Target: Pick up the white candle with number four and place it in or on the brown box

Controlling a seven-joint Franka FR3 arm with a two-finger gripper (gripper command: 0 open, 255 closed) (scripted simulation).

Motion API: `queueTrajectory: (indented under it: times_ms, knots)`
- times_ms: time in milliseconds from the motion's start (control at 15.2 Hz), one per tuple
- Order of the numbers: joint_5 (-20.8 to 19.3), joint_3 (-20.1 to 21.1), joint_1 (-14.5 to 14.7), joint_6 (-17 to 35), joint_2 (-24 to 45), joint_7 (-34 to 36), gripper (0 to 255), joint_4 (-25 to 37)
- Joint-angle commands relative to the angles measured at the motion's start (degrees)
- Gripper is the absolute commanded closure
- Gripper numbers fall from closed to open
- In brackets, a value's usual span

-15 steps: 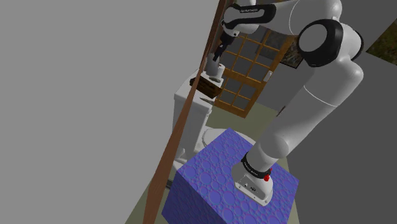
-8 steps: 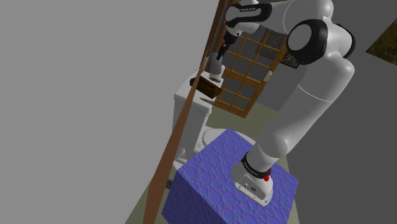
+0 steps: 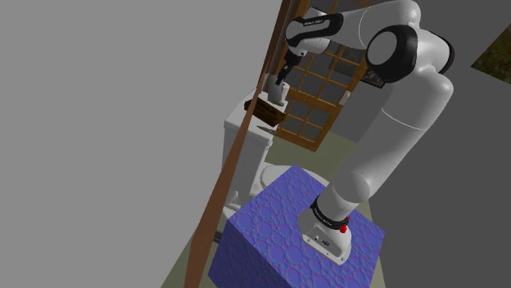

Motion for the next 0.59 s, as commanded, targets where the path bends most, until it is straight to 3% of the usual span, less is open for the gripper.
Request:
queueTrajectory:
  times_ms: [0, 528]
  knots:
    - [0.35, 0.01, -0.04, 1.62, 0.39, -0.3, 255, -1.21]
    - [2.18, 0.18, -0.27, 7.33, 2.62, -1.74, 255, -5.03]
